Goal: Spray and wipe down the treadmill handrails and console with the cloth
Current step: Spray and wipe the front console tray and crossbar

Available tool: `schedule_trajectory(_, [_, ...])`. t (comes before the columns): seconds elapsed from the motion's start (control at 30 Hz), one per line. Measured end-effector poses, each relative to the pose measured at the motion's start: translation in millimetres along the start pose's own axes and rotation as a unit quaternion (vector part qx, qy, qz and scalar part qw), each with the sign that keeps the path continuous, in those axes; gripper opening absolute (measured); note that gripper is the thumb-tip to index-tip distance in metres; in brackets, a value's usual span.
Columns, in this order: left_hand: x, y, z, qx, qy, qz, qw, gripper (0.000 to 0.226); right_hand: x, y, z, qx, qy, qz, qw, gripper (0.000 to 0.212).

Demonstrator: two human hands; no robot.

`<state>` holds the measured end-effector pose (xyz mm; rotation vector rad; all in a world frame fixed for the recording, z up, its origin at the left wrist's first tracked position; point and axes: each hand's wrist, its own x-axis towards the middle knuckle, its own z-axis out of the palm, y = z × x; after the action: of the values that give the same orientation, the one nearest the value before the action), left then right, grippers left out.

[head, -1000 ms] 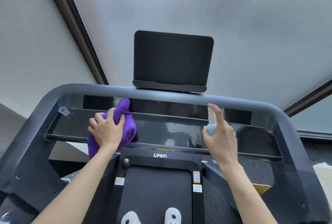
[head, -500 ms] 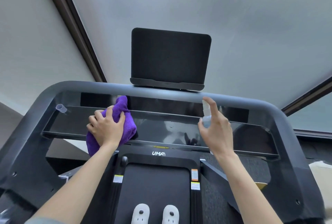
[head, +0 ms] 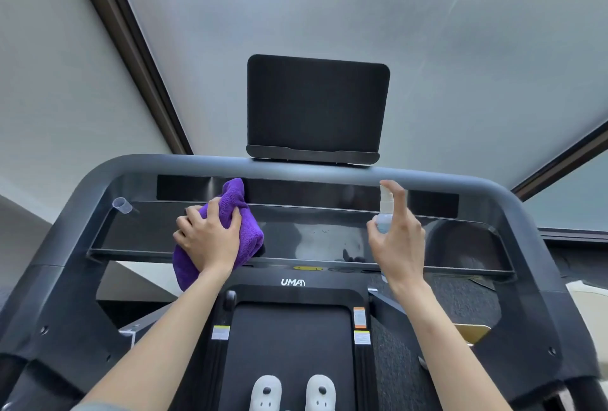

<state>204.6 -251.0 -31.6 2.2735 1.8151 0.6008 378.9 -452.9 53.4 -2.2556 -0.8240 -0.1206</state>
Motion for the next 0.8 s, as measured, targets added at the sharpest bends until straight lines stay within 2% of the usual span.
schedule_trajectory(0.4, [1.0,3.2,0.7,-0.029,-0.009,0.002,1.000,0.043,-45.2,14.9,-22.3,-0.032,-0.020,0.051,0.998,0.070])
schedule_trajectory(0.57, [-4.0,67.0,13.5,-0.031,-0.059,-0.025,0.997,0.047,-41.8,7.2,-21.0,-0.019,-0.009,0.068,0.997,0.068])
schedule_trajectory(0.63, [-23.4,109.2,21.3,-0.036,-0.077,0.028,0.996,0.049,-38.6,6.0,-20.5,-0.014,0.002,0.068,0.998,0.068])
schedule_trajectory(0.7, [-48.0,142.5,29.7,-0.017,-0.097,0.138,0.986,0.049,-35.9,6.2,-21.3,-0.018,0.011,0.068,0.997,0.068])
schedule_trajectory(0.8, [-60.0,153.1,36.2,-0.016,-0.164,0.288,0.943,0.046,-33.4,7.8,-25.2,-0.018,0.015,0.066,0.998,0.068])
